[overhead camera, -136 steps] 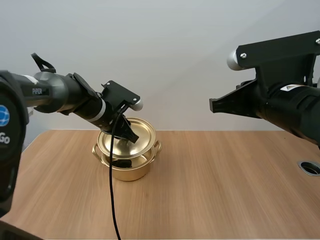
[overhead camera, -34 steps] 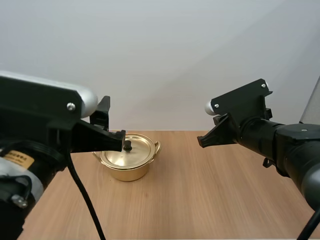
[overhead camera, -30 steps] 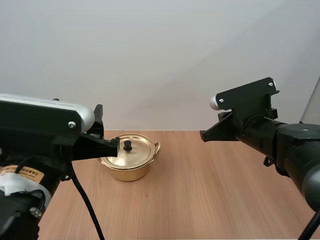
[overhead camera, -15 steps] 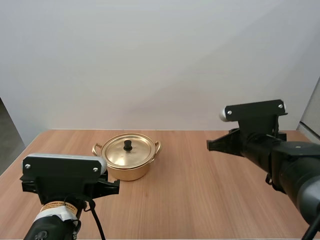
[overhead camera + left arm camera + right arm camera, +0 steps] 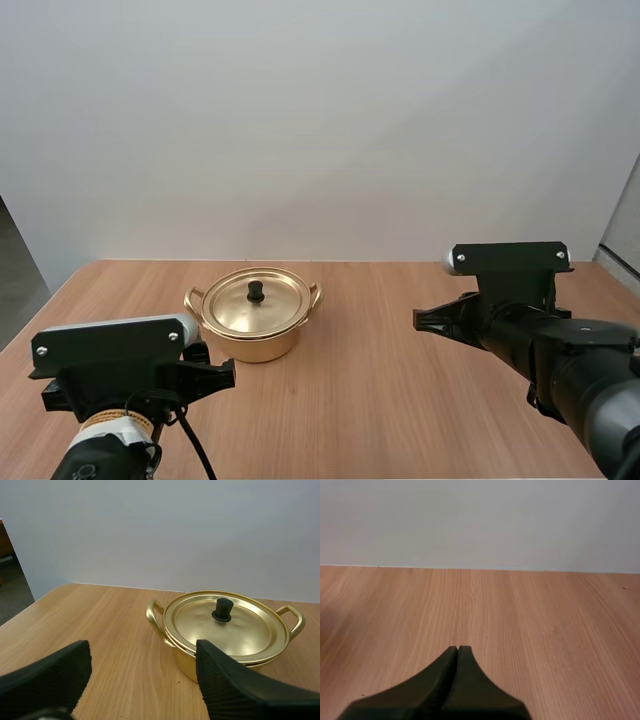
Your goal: Open the pot, put the car inside, and close it
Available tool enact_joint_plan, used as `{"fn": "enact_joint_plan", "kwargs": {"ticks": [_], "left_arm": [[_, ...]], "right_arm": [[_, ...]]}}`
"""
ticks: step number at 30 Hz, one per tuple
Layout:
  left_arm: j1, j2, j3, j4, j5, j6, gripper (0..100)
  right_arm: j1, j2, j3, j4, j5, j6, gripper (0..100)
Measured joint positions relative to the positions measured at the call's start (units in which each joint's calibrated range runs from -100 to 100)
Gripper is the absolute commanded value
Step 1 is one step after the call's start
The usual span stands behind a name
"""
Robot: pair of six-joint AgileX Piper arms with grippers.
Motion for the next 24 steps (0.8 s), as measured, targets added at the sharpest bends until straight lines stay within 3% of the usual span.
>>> {"fn": "enact_joint_plan", "kwargs": {"ticks": [3,5,8,10,17,24], "left_arm": [[-0.08,0.00,0.00,-1.11,0.17,0.36,91],[-0.08,0.00,0.33,-2.72,0.17,1.23,80],[-0.08,0.00,1.05,-3.46,-0.15,1.44,40],[-0.08,0.00,1.05,-3.46,-0.75,1.47,0],[-0.08,0.00,1.05,-3.44,-1.33,1.40,0],[-0.08,0.00,1.05,-3.44,-1.33,1.09,0]], "right_arm": [[0.00,0.00,0.00,2.48,0.00,0.00,0],[0.67,0.45,-0.14,2.85,-0.40,-0.23,0],[2.57,-1.05,-0.14,2.85,-1.17,-2.86,0],[3.87,-3.78,-0.14,2.85,-3.79,-4.69,0],[6.25,-17.26,0.14,2.97,-21.30,-2.44,0],[6.25,-30.18,0.14,2.97,-26.25,-1.13,0]]}}
